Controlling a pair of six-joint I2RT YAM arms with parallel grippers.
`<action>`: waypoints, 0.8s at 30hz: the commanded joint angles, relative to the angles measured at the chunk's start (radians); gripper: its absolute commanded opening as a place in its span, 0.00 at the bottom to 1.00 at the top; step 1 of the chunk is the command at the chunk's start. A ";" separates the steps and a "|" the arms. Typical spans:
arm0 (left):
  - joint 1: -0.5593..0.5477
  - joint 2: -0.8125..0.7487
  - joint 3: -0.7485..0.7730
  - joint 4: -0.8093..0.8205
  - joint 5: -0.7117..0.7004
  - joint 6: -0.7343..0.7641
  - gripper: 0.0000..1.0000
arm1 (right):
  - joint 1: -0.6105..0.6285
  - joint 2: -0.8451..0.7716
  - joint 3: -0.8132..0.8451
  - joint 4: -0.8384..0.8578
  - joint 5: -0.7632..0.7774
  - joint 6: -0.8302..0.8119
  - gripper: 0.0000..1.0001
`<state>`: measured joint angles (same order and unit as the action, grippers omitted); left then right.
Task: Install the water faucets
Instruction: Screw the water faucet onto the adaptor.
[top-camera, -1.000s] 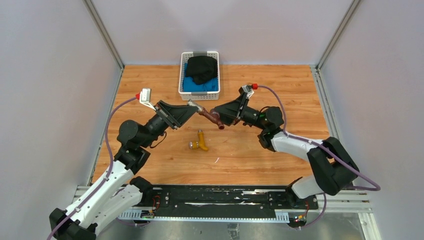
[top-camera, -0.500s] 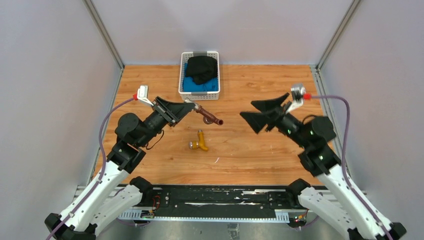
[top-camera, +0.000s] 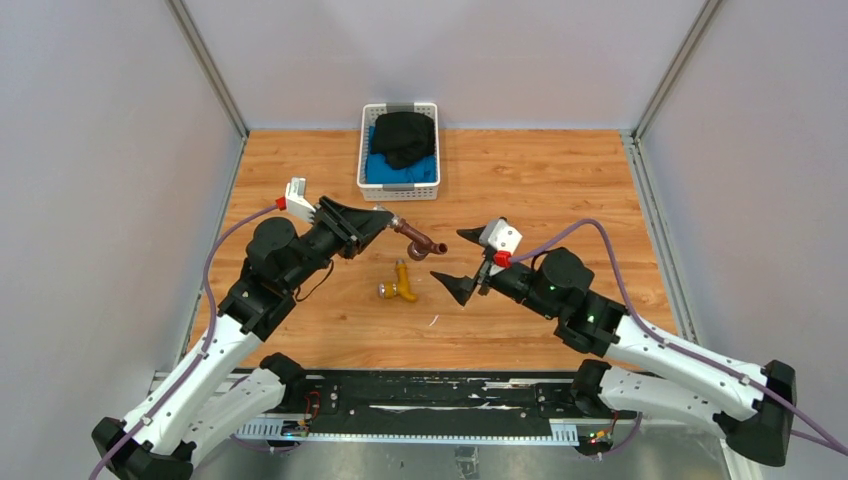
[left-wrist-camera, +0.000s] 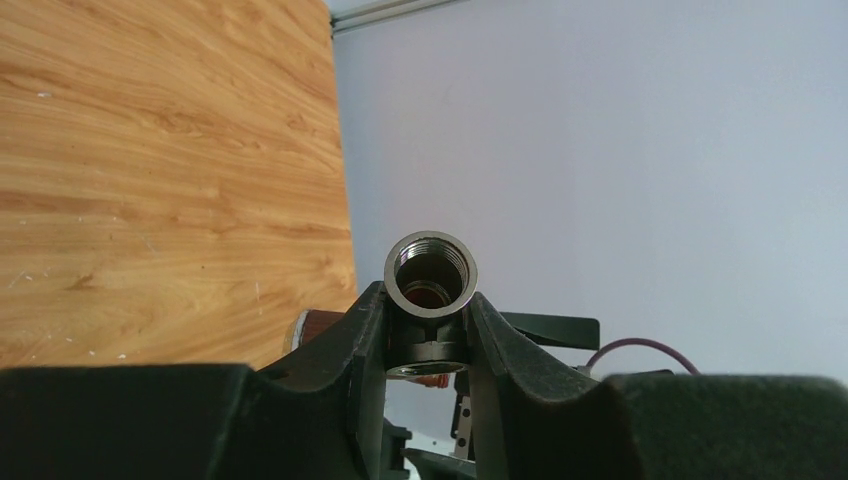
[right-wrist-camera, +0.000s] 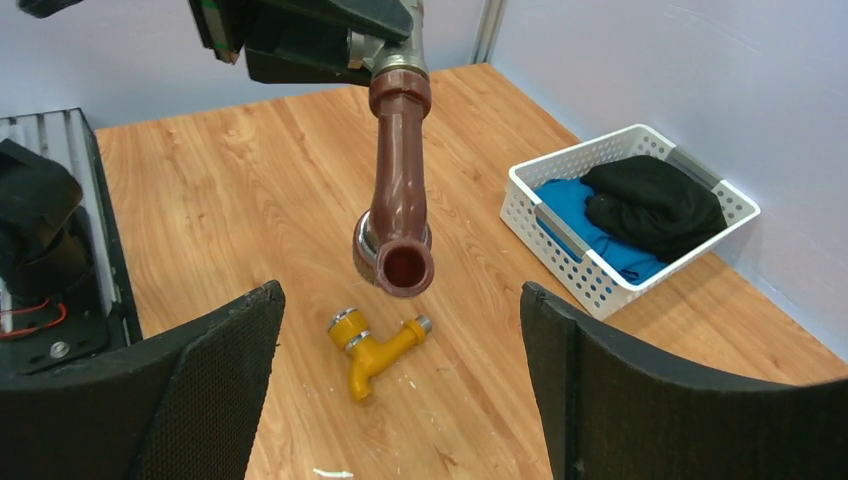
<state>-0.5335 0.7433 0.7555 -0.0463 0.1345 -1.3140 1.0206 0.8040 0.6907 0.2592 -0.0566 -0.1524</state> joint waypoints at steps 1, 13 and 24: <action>-0.002 -0.022 0.030 0.029 -0.010 -0.006 0.00 | 0.013 0.077 -0.002 0.167 0.007 0.027 0.86; -0.002 -0.023 0.032 0.042 0.019 0.018 0.00 | 0.012 0.275 0.048 0.300 0.001 0.266 0.59; -0.002 -0.028 0.017 0.073 0.031 0.055 0.00 | 0.009 0.294 0.069 0.284 -0.010 0.363 0.22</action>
<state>-0.5331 0.7345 0.7555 -0.0471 0.1505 -1.2869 1.0214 1.1118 0.7177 0.5186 -0.0513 0.1349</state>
